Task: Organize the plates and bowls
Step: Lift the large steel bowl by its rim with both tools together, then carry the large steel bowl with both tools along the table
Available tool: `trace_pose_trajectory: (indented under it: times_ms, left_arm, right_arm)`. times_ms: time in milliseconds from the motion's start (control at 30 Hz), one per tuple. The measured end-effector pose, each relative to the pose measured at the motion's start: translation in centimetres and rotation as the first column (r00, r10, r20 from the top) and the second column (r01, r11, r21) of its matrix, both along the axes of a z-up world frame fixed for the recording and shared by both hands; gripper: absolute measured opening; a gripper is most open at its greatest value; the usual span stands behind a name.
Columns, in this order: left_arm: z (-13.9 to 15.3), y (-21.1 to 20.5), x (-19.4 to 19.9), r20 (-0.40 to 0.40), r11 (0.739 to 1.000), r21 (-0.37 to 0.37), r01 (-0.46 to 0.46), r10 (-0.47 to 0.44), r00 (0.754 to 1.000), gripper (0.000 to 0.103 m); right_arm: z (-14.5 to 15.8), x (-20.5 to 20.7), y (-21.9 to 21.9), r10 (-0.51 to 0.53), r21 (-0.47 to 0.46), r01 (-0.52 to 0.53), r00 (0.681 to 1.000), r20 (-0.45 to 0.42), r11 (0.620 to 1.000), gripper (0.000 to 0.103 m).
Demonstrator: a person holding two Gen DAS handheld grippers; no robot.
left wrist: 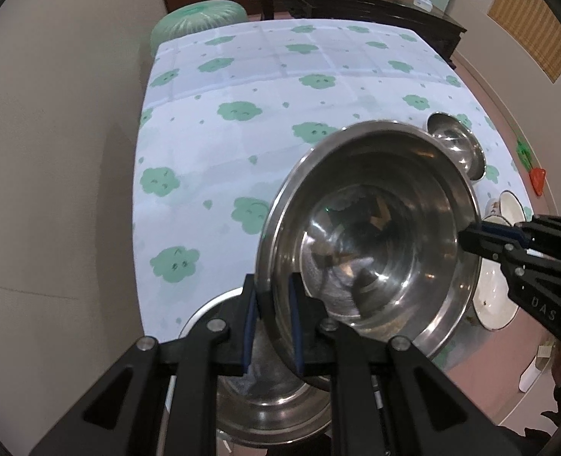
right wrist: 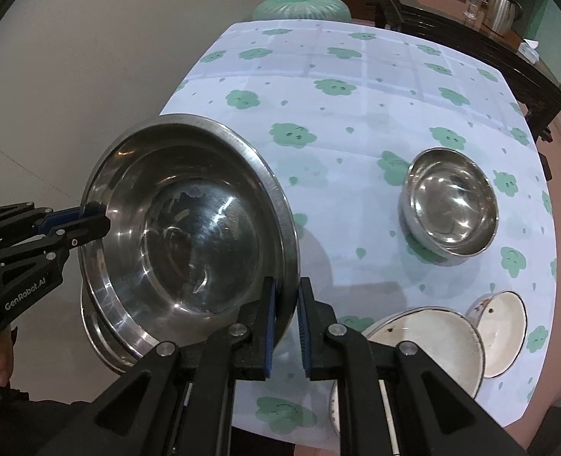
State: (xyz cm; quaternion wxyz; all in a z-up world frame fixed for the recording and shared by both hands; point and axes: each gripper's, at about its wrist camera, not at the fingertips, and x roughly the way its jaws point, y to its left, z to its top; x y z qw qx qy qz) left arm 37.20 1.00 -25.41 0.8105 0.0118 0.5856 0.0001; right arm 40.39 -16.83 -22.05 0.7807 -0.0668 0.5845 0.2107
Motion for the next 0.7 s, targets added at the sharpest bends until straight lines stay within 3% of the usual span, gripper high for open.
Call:
trace_pose_trajectory:
  times_ms: [700]
  left_arm:
    - [-0.4,3.4,-4.7,-0.007,0.997,-0.002,-0.082,0.082,0.997,0.013]
  right_arm:
    - [0.2,-3.3,3.9,0.089,-0.009,-0.089,0.996,-0.011,0.996,0.012]
